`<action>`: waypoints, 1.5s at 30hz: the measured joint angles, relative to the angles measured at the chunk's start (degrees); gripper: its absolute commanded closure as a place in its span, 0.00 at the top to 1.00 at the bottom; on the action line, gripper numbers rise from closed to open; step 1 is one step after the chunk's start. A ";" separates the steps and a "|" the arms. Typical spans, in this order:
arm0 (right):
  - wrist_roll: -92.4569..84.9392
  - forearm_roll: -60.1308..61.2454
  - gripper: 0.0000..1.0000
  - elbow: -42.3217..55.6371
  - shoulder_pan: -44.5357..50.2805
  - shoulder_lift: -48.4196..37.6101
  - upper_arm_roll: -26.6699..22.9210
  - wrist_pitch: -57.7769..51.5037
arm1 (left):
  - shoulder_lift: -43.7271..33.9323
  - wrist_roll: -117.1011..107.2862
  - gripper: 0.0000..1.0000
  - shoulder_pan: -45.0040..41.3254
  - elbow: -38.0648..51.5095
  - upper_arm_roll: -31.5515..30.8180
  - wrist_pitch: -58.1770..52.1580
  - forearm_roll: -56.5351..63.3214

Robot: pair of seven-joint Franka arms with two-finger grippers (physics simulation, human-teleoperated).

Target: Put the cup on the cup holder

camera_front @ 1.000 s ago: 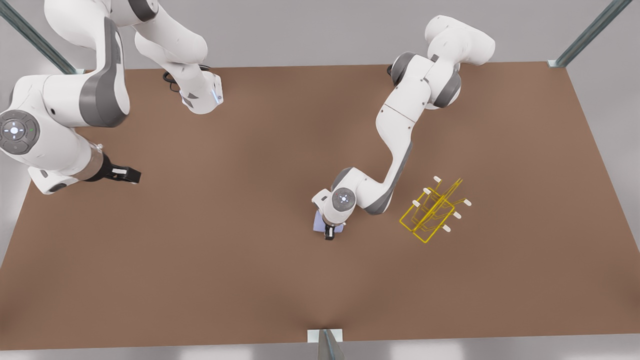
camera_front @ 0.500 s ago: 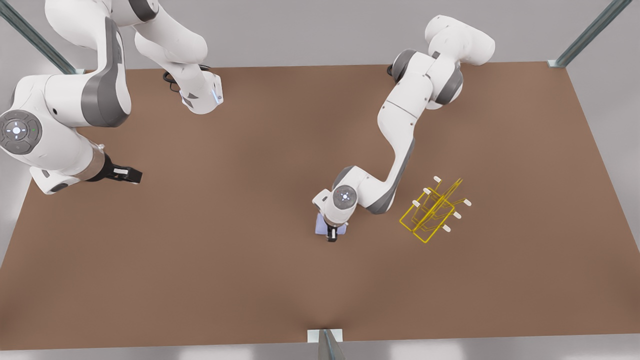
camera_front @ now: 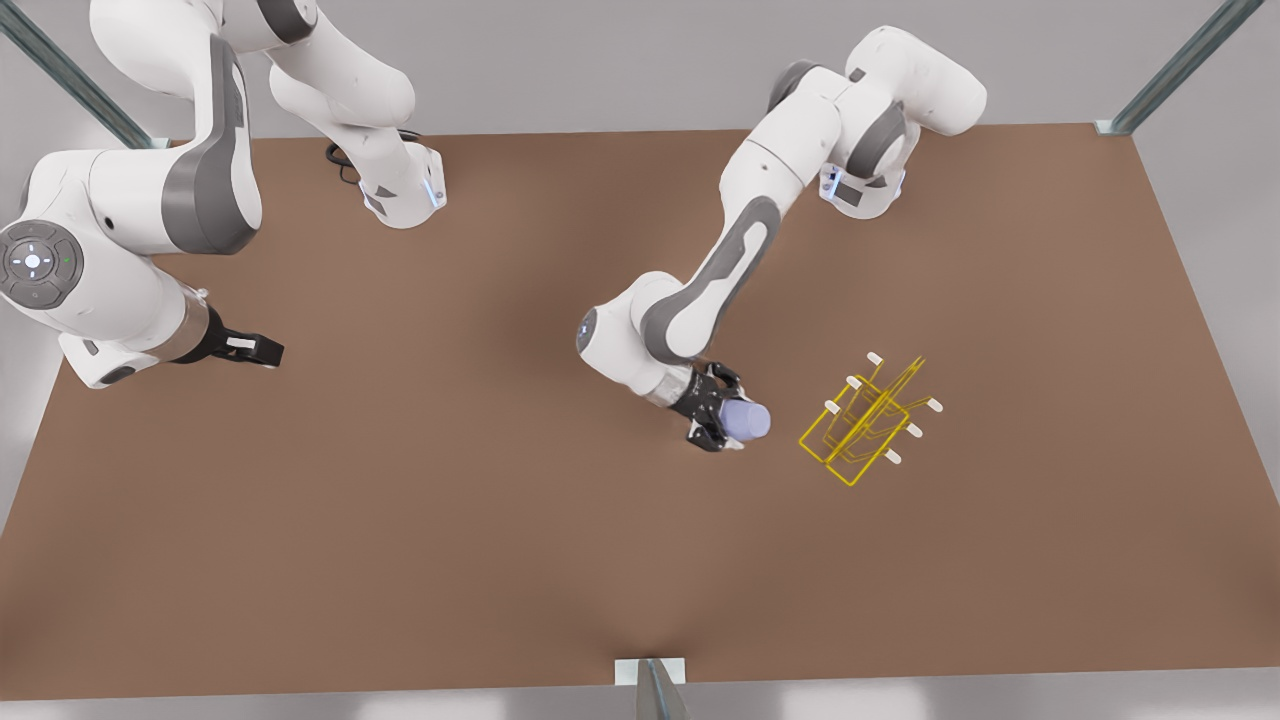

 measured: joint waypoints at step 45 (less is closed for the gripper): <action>0.05 -0.03 1.00 0.00 -0.10 -0.01 -0.02 0.00 | -4.32 -11.86 1.00 2.56 -24.62 3.68 -8.40 17.82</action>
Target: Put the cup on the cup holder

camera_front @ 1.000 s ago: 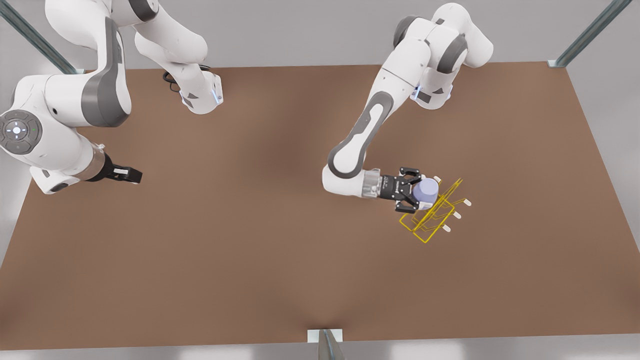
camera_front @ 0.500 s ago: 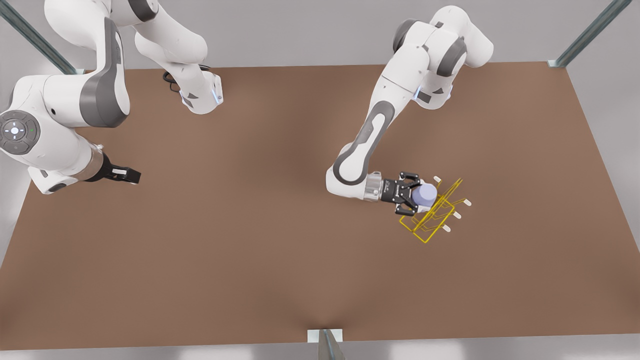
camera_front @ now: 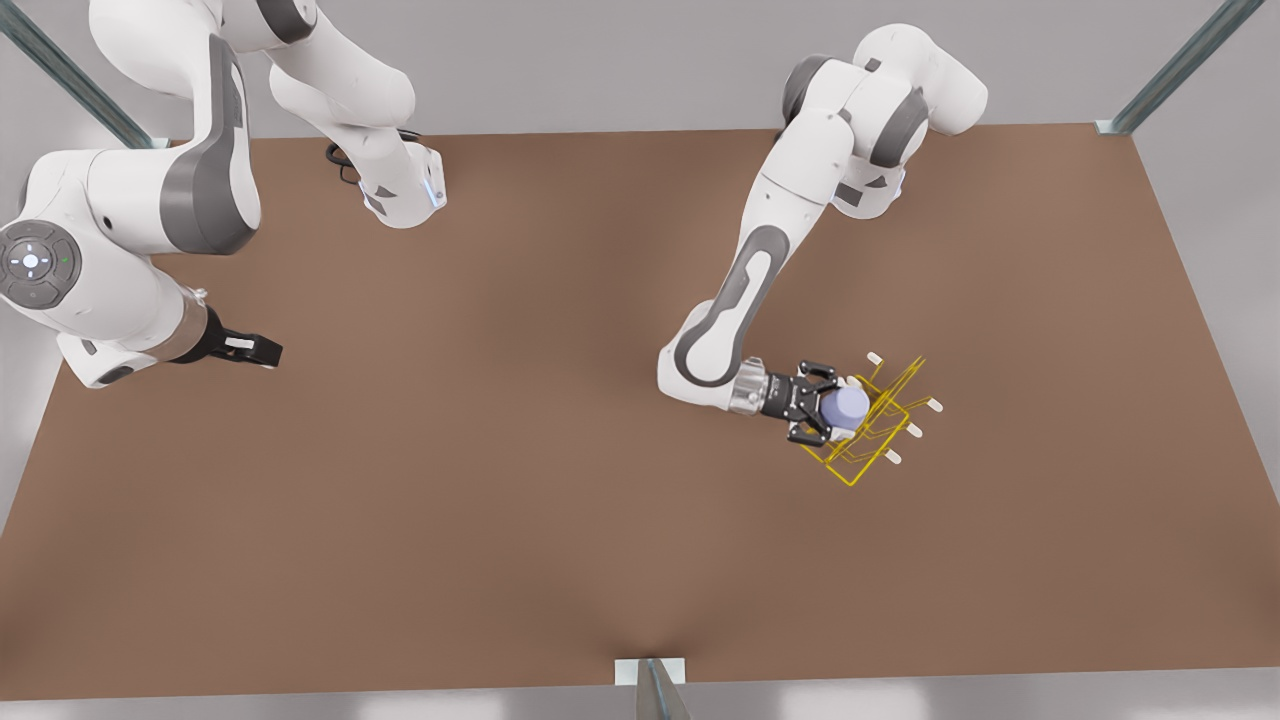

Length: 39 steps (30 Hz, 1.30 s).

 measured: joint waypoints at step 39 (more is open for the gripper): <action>-0.04 4.80 1.00 0.00 0.17 0.01 0.17 0.00 | -42.81 -18.43 1.00 25.48 8.98 0.69 4.95 -67.50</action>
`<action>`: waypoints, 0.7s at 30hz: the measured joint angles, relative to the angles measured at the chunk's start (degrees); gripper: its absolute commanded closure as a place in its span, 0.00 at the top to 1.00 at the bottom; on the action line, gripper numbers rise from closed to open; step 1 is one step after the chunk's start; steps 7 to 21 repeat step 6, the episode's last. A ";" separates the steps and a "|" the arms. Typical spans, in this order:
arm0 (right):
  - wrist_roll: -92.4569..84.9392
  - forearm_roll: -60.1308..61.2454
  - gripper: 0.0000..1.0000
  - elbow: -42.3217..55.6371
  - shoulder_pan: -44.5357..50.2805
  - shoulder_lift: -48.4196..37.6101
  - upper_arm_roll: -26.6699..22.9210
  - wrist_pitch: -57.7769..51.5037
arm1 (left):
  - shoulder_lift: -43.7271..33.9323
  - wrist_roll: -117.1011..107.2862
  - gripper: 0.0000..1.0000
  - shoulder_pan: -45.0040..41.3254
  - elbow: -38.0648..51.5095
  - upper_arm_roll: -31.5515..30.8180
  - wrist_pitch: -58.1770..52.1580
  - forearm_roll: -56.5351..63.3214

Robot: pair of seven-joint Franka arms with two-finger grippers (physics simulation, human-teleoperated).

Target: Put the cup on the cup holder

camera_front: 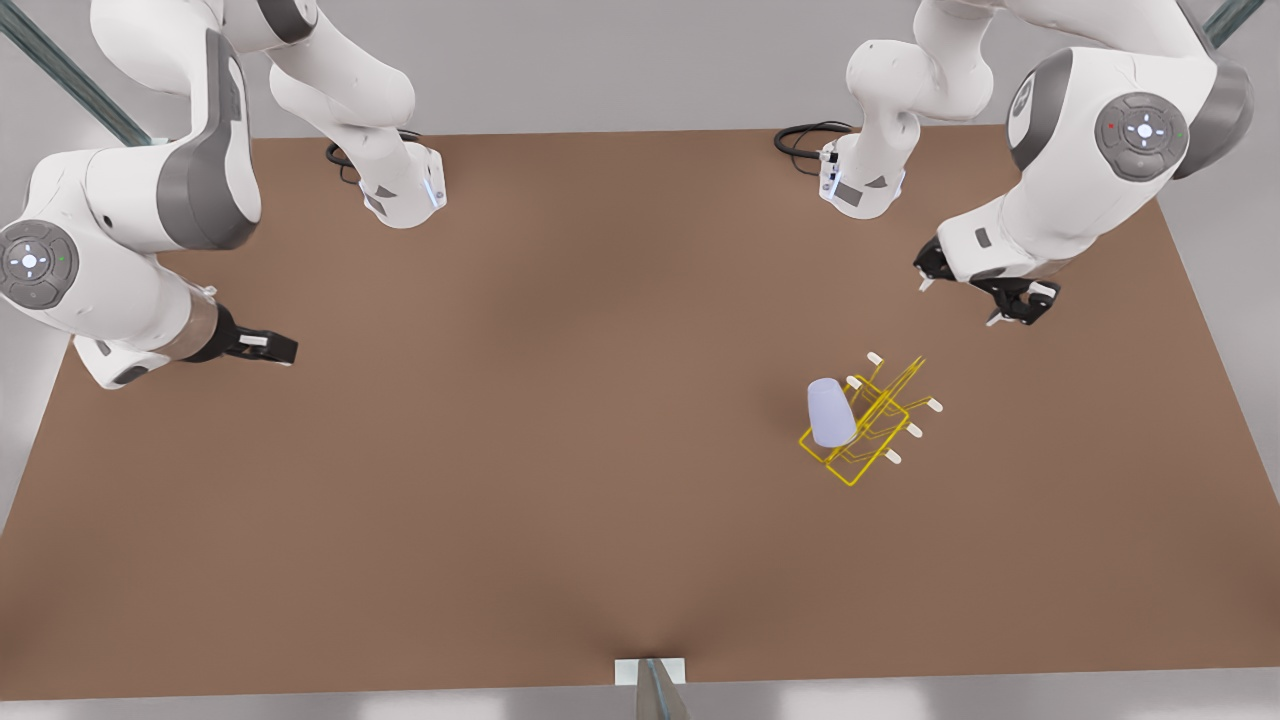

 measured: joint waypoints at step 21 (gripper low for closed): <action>-0.16 0.79 1.00 0.00 -0.06 -0.01 0.00 0.00 | -0.14 -4.71 1.00 -0.13 -0.10 0.00 1.51 -0.29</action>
